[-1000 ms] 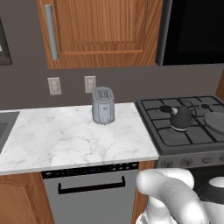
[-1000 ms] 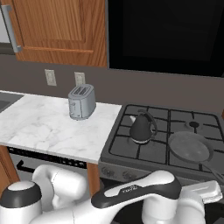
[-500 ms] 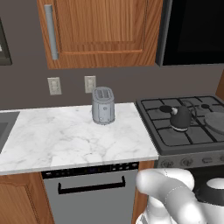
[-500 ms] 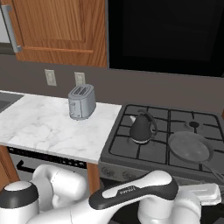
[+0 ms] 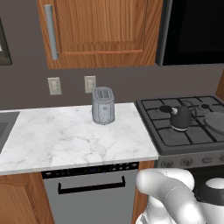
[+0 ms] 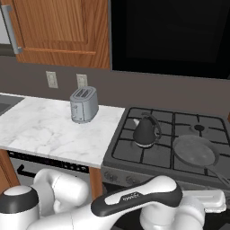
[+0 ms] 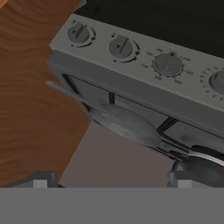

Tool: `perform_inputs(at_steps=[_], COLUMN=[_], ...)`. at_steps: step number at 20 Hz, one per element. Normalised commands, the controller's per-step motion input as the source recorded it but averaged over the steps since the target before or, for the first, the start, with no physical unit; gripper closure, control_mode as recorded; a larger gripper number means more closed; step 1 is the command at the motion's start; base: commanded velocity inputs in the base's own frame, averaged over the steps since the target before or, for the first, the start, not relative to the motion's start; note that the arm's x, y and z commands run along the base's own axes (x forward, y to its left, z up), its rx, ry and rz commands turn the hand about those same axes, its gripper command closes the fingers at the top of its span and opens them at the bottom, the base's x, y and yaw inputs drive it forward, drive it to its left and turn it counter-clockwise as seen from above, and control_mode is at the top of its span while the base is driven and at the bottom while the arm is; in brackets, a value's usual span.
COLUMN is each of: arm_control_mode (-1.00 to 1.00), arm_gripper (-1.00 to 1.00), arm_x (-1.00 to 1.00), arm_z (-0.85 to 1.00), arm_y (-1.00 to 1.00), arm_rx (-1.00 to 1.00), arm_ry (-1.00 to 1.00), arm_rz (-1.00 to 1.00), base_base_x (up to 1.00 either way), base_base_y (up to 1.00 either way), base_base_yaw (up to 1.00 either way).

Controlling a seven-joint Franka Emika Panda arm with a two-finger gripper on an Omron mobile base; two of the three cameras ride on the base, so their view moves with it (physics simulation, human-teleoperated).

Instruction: Pick the pan from the cabinet and place it on the stove. Then turn on the stove burner for the pan.

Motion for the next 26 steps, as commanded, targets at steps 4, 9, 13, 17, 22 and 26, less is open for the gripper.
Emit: perform_inputs(at_steps=[4,9,13,17,22,26], arm_control_mode=[-1.0,-1.0,-1.0,-1.0,-1.0,-1.0], arm_gripper=[-1.0,-1.0,-1.0,-1.0,-1.0,-1.0], arm_x=[0.0,0.0,0.0,-0.01,-0.09,-0.22], arm_z=[0.0,-0.01,-0.07,-0.09,-0.25,-0.33], arm_y=[0.0,0.0,-0.16,-0.49,-0.62,-0.5], arm_rx=[0.01,0.0,0.08,0.15,0.2,0.19], arm_ry=[-0.01,0.0,-0.03,-0.01,-0.01,-0.04], arm_rz=[-0.01,0.0,0.0,0.0,-0.01,0.0], base_base_x=[0.0,0.0,0.0,0.0,0.0,0.0], base_base_y=[0.0,0.0,0.0,0.0,0.0,0.0], base_base_yaw=[0.0,0.0,0.0,0.0,0.0,0.0])
